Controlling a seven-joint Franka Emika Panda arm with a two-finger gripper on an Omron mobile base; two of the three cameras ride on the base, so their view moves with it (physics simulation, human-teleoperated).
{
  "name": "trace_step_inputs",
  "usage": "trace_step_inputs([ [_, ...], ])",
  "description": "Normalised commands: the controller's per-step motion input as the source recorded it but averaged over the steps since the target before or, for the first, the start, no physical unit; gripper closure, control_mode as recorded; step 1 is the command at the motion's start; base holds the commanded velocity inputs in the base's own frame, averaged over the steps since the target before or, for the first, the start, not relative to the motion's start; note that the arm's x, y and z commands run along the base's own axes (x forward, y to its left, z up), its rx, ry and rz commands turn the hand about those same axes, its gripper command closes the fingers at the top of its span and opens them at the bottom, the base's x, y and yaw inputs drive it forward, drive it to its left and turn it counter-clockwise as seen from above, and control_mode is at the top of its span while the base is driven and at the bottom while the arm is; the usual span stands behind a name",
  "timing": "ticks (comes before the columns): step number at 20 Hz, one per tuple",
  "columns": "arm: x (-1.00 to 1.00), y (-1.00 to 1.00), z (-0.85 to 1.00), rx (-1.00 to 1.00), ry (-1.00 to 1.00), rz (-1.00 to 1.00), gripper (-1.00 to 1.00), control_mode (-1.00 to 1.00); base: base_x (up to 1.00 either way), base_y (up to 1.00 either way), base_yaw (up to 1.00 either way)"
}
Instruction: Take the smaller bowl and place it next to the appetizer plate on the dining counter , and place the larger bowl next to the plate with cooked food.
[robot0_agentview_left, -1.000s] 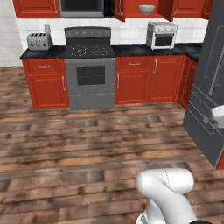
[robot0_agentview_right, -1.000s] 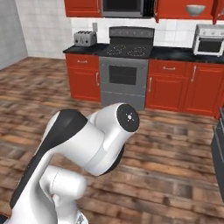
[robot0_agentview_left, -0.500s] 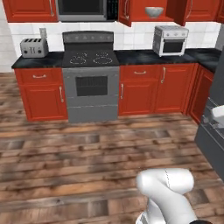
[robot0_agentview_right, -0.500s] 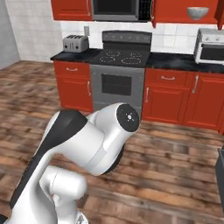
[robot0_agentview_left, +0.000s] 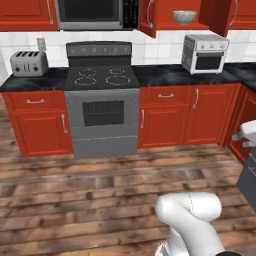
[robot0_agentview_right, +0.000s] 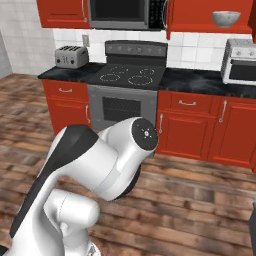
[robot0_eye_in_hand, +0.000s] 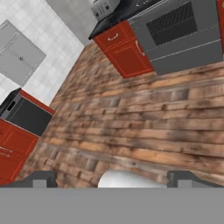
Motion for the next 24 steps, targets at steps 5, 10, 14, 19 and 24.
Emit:
trace_step_inputs([
  [5,0.0,0.0,0.0,0.0,0.0,0.0,-1.0,1.0,1.0,-0.95,0.0],
  [10,0.0,0.0,0.0,0.0,0.0,0.0,-1.0,1.0,1.0,-0.34,-0.01],
  [14,0.0,0.0,0.0,0.0,0.0,0.0,-1.0,1.0,1.0,-0.51,0.0],
  [19,0.0,0.0,0.0,0.0,0.0,0.0,-1.0,1.0,1.0,-0.75,0.0],
  [24,0.0,0.0,0.0,0.0,0.0,0.0,-1.0,1.0,1.0,-0.31,0.0],
])
